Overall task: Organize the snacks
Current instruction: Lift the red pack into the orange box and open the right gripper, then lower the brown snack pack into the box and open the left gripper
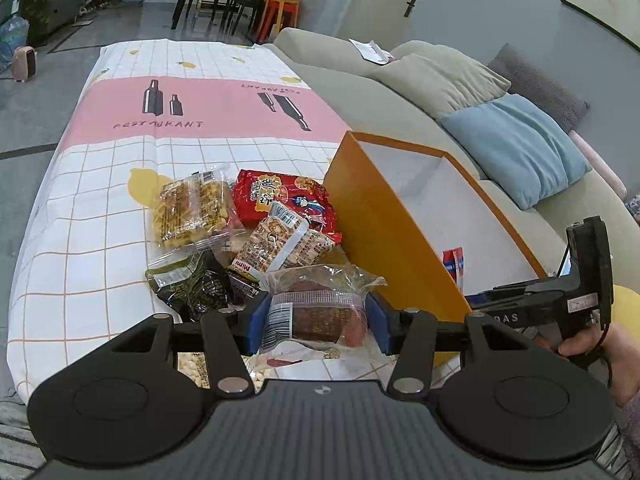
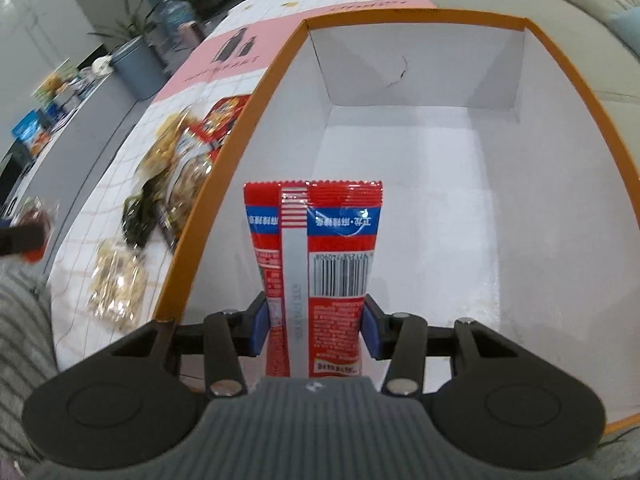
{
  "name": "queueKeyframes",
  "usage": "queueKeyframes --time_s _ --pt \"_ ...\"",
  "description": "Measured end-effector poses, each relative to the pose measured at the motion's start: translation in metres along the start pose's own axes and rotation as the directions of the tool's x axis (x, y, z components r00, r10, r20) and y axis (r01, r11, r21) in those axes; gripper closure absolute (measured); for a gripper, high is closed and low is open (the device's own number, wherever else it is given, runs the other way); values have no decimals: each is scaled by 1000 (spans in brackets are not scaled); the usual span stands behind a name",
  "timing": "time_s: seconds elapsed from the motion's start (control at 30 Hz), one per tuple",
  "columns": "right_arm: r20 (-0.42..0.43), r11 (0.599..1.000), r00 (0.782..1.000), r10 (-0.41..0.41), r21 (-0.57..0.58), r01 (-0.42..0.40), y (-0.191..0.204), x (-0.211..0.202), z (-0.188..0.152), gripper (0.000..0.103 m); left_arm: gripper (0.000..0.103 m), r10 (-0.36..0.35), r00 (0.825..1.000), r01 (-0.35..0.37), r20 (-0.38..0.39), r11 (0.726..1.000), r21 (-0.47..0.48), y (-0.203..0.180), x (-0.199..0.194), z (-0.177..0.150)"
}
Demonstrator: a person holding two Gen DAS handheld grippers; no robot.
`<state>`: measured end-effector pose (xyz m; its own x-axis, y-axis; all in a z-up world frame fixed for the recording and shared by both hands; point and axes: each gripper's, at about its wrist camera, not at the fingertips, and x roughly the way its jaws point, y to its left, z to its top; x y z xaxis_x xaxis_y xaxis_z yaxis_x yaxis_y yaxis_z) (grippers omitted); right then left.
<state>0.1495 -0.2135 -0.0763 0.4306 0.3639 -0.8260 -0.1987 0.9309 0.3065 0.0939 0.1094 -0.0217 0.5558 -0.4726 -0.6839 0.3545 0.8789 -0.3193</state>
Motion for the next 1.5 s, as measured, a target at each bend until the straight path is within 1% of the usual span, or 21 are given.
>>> queueKeyframes --time_s 0.23,0.4,0.5,0.6,0.7,0.77,0.8,0.87,0.9,0.93,1.0,1.1,1.13,1.17,1.2,1.23,1.27,1.3,1.33,1.43,1.5 --pt "-32 997 998 56 -57 -58 -9 -10 -12 55 44 6 1000 -6 1 1000 -9 1 -3 0" --pt "-19 999 999 46 -11 -47 -9 -4 -11 55 44 3 1000 -3 1 1000 -2 -1 -2 -1" --pt "-4 1000 1000 25 0 -25 -3 2 -8 52 44 0 1000 0 -2 1000 7 -3 -2 -1" --pt "-37 999 999 33 38 -32 -7 5 -4 45 44 -8 1000 8 -2 1000 15 -6 -4 -1" --pt "-78 978 986 147 161 -133 -21 6 -2 28 44 -30 1000 30 10 999 43 -15 -7 1" --pt "-41 964 988 152 225 -139 -28 2 -1 27 44 -40 999 39 19 998 48 -25 -8 5" --pt "-15 966 991 133 226 -126 -29 -2 0 27 44 -51 998 50 20 998 47 -31 -7 8" --pt "70 980 997 44 189 -57 -27 -17 1 27 44 -78 997 77 13 996 39 -43 -3 15" --pt "118 985 993 1 171 -21 -25 -24 1 27 44 -91 996 90 10 995 35 -50 0 18" --pt "171 988 984 -54 153 28 -23 -33 0 27 44 -107 994 107 6 994 31 -59 4 22" --pt "271 986 953 -135 135 101 -20 -50 -2 27 44 -139 990 139 -5 990 16 -75 15 28" --pt "404 969 883 -238 161 187 -18 -73 -7 27 44 -230 972 228 -56 973 -43 -97 38 32" --pt "441 959 852 -282 168 230 -18 -80 -9 27 44 -256 964 253 -78 966 -44 -104 47 32" --pt "472 945 820 -325 182 270 -18 -86 -11 27 44 -264 960 262 -97 965 -36 -112 54 31" --pt "492 934 794 -357 198 297 -19 -91 -13 25 44 -249 962 248 -116 969 -22 -119 63 30" --pt "510 923 770 -384 217 316 -21 -95 -15 23 44 -242 961 245 -133 969 5 -127 71 26" --pt "522 919 756 -395 230 321 -25 -98 -17 23 44 -236 959 244 -158 969 32 -135 80 23" --pt "531 919 750 -395 239 315 -29 -100 -18 23 44 -223 957 236 -186 971 46 -141 88 19" --pt "532 921 752 -389 243 305 -33 -102 -19 23 44 -213 955 228 -209 973 49 -145 96 17" --pt "510 930 778 -365 232 285 -39 -96 -19 23 44 -202 949 218 -244 975 39 -153 116 12" --pt "501 932 787 -360 223 285 -39 -92 -19 23 43 -191 949 210 -252 976 51 -156 124 10"
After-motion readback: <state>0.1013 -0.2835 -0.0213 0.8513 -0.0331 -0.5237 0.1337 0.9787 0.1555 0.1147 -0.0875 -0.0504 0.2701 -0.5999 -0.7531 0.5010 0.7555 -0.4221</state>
